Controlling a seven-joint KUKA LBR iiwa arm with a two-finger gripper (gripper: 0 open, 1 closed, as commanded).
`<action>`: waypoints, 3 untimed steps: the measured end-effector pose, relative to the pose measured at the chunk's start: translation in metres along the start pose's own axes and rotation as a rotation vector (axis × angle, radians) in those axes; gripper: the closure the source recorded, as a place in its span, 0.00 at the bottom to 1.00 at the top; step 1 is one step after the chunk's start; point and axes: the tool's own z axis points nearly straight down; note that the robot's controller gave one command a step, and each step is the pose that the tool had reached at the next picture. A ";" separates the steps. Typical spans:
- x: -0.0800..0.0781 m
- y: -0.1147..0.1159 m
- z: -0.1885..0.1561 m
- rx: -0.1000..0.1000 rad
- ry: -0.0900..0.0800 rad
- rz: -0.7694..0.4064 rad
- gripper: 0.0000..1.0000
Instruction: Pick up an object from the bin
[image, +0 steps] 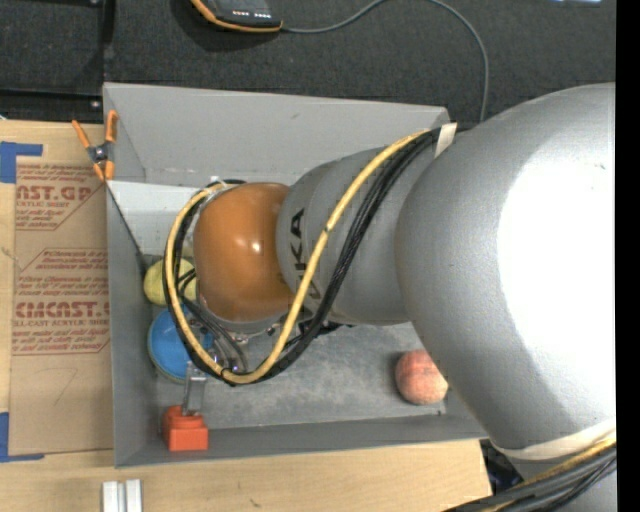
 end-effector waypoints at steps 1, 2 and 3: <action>-0.018 0.009 0.054 -0.002 -0.009 -0.006 0.00; -0.007 -0.003 0.051 -0.009 -0.024 0.158 0.00; -0.015 0.005 0.053 -0.003 -0.015 0.050 0.00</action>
Offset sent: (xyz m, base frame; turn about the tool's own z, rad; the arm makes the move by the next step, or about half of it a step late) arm -0.0003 -0.0022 -0.0558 0.1533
